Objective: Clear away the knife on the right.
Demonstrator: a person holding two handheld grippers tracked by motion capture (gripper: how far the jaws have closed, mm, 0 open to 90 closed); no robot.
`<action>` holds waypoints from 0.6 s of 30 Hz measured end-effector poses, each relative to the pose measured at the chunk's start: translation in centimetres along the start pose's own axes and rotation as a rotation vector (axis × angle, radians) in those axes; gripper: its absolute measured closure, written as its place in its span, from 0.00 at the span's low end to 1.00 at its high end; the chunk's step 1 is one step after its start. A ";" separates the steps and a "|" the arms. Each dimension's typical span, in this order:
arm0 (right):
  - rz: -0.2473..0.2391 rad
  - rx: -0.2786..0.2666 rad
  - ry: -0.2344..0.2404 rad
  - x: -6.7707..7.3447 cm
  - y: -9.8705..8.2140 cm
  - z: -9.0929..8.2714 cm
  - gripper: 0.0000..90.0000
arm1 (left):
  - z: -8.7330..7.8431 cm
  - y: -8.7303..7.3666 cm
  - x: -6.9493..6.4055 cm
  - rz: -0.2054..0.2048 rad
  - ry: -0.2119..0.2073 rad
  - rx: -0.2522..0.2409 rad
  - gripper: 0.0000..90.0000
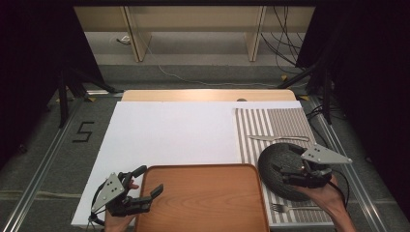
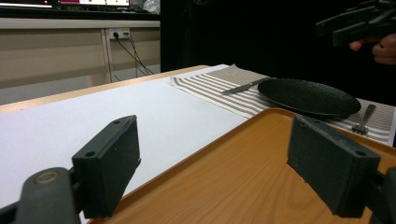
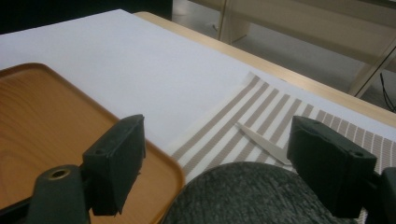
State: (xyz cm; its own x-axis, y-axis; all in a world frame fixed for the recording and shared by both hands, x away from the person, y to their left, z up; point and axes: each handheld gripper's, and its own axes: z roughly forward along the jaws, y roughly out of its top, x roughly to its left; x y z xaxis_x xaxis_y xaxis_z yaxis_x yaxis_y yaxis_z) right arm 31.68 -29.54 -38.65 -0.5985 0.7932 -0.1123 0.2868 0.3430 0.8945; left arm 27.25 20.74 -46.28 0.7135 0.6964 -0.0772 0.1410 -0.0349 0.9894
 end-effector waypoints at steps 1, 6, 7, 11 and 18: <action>0.001 0.010 0.001 -0.3 0.2 0.1 0.23 | 0.0 0.0 0.0 0.003 0.000 0.000 0.19; -0.014 0.085 -0.002 -1.8 1.0 0.7 0.23 | 0.0 0.0 0.0 0.003 0.000 0.000 0.19; -0.012 0.093 -0.006 -2.2 1.1 0.8 0.23 | 0.0 0.0 0.0 0.003 0.000 0.000 0.19; -0.002 0.127 -0.036 -4.1 1.5 1.4 0.23 | 0.0 0.0 0.0 0.007 0.001 0.000 0.19; -0.001 0.245 -0.059 -7.3 1.9 3.2 0.23 | 0.2 0.0 -0.1 0.011 -0.004 0.010 0.19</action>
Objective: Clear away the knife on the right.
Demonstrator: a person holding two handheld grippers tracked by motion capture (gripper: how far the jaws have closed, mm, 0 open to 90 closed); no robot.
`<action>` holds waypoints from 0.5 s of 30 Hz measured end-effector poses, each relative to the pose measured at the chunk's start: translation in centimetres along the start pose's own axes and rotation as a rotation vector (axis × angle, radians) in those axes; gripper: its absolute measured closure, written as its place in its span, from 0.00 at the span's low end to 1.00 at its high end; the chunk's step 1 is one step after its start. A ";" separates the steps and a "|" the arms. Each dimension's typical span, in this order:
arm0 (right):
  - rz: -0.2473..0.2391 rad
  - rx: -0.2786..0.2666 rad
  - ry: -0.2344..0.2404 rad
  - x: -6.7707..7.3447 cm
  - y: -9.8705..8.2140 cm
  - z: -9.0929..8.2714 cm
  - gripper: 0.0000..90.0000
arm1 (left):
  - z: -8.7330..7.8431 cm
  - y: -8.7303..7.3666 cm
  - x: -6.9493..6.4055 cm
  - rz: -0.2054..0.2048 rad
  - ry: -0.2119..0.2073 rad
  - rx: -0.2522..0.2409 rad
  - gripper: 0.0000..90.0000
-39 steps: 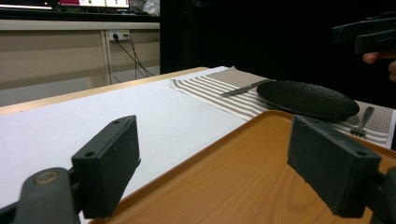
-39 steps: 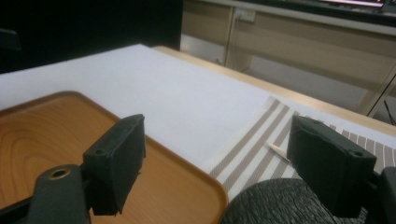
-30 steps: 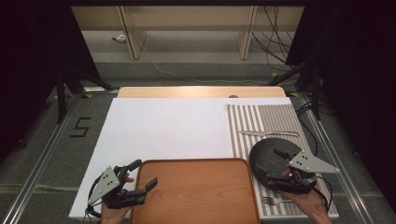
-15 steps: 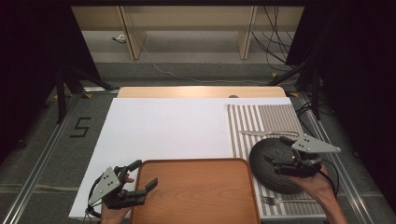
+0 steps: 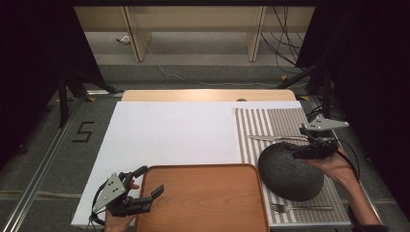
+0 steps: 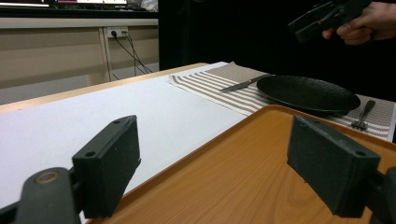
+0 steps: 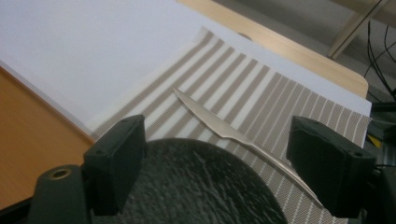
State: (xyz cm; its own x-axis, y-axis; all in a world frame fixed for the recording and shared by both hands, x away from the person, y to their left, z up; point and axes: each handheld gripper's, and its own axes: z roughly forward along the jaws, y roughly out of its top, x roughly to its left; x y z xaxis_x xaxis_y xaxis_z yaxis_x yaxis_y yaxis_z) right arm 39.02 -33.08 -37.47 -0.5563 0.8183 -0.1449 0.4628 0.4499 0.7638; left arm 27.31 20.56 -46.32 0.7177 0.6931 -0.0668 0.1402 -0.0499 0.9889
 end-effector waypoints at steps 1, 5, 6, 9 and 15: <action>0.000 0.000 0.000 0.0 0.0 0.0 0.23 | 0.0 0.0 0.0 0.000 0.000 0.000 0.19; -0.008 0.066 -0.002 -1.2 0.6 1.3 0.24 | 0.0 0.0 0.0 -0.002 0.000 -0.001 0.19; -0.008 0.084 -0.002 -1.4 0.7 1.5 0.24 | 0.0 0.0 0.0 -0.001 0.001 -0.002 0.19; -0.010 0.116 0.001 -2.0 0.9 2.1 0.24 | 0.0 0.0 0.0 -0.004 -0.001 -0.003 0.19; -0.002 0.177 -0.006 -3.4 1.3 3.3 0.24 | 0.0 0.0 0.0 -0.001 -0.001 -0.003 0.19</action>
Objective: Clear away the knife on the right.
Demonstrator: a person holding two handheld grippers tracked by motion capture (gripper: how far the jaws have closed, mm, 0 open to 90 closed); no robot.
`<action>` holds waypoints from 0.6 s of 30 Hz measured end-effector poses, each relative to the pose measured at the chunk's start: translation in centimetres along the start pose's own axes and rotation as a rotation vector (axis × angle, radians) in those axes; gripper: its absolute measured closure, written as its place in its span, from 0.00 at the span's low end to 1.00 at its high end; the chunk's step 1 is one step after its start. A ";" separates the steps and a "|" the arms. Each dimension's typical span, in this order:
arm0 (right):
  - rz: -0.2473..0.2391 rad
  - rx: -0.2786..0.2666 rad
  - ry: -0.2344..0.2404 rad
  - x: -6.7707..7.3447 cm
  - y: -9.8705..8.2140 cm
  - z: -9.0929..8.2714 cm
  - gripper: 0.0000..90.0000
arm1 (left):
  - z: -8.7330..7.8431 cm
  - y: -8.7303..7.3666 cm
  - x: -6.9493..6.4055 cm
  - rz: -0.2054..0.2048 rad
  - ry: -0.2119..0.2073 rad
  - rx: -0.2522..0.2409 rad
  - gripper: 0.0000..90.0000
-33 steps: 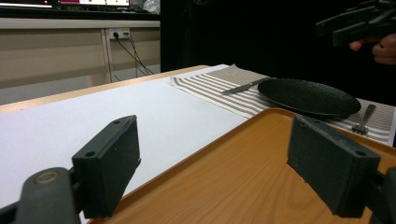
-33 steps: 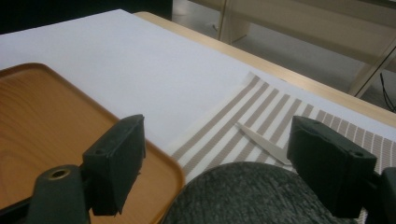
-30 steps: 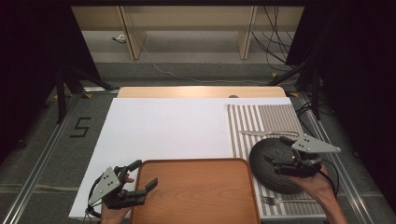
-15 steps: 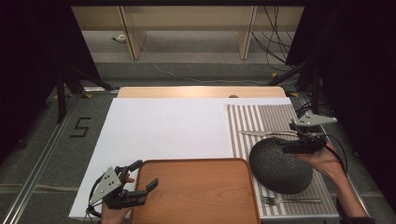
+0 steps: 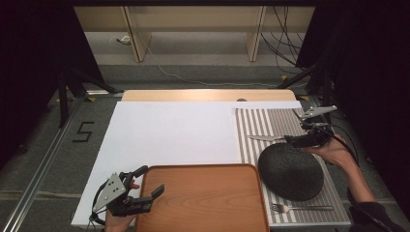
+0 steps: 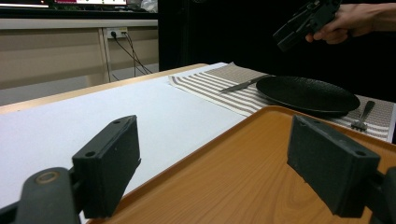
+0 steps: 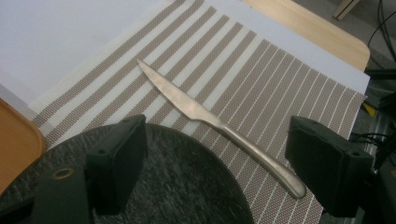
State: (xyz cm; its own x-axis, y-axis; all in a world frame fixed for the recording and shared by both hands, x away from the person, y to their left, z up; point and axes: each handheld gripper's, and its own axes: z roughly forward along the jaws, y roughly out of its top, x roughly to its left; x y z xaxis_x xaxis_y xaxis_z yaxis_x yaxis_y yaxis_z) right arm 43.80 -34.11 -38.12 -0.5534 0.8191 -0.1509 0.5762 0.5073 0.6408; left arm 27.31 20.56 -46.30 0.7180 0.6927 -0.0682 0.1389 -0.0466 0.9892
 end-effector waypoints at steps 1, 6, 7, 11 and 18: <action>-0.003 0.014 0.000 -0.2 0.1 0.3 0.24 | 0.0 0.0 0.0 -0.003 0.000 -0.001 0.19; 0.000 0.071 -0.004 -1.1 0.4 1.8 0.25 | 0.0 0.0 0.0 -0.002 0.000 -0.001 0.19; -0.001 0.076 -0.006 -1.3 0.4 2.0 0.25 | 0.0 0.1 0.0 -0.010 -0.003 -0.005 0.19; 0.012 0.104 -0.002 -2.1 0.5 2.7 0.25 | 0.1 0.1 0.0 -0.006 -0.005 -0.003 0.19; 0.035 0.140 0.002 -2.9 0.3 4.1 0.25 | 0.1 0.0 0.0 -0.007 -0.006 -0.003 0.19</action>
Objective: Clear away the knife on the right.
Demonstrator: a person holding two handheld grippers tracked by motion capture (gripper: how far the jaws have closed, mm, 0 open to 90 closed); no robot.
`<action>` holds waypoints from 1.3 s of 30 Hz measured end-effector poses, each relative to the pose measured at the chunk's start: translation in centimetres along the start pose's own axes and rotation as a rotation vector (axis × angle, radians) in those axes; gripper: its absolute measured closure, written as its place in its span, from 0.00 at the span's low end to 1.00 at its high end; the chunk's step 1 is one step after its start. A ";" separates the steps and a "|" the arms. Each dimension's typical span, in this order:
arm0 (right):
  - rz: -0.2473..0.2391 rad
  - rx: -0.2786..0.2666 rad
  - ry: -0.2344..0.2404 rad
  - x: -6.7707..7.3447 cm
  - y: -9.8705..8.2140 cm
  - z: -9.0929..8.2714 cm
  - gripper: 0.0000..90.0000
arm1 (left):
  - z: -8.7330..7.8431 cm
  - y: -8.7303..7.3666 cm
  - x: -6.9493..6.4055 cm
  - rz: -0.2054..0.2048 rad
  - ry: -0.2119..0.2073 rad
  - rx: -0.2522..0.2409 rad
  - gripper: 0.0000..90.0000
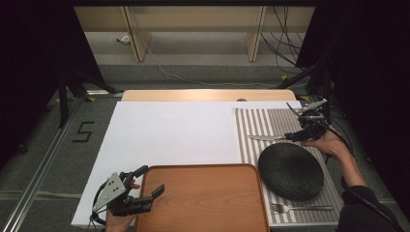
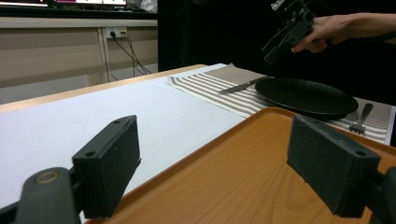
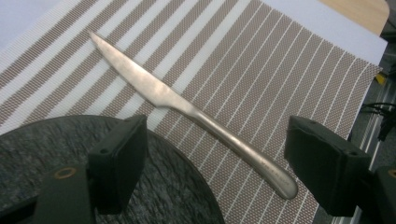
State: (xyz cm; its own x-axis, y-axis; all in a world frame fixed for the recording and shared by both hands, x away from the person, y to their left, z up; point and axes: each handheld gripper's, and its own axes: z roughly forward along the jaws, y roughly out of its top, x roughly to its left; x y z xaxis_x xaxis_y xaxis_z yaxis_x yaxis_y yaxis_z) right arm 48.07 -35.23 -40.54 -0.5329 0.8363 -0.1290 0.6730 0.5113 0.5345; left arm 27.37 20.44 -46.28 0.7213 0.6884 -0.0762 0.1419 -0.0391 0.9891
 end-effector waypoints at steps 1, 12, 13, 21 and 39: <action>0.001 0.009 0.001 -0.1 0.0 0.2 0.26 | 0.0 0.0 0.0 0.003 0.001 0.000 0.19; 0.022 0.091 -0.002 -1.5 0.5 2.5 0.26 | -0.1 0.1 0.0 0.001 -0.004 -0.006 0.19; 0.020 0.097 0.001 -1.6 0.6 2.8 0.26 | -0.1 0.1 0.0 0.000 -0.003 -0.006 0.19; 0.017 0.161 0.004 -1.8 1.1 3.9 0.27 | -0.2 0.2 0.0 -0.019 -0.015 -0.016 0.19; 0.002 0.265 -0.021 -2.2 1.7 5.1 0.29 | -0.2 0.2 0.1 -0.027 -0.017 -0.017 0.19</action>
State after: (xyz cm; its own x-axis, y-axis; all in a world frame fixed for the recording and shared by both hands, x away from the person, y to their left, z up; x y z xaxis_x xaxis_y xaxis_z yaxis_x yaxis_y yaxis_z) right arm 52.99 -35.23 -43.61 -0.5225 0.8398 -0.1473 0.7863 0.5414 0.2976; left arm 27.34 20.70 -46.03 0.7289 0.6765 -0.1047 0.1501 -0.0087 0.9886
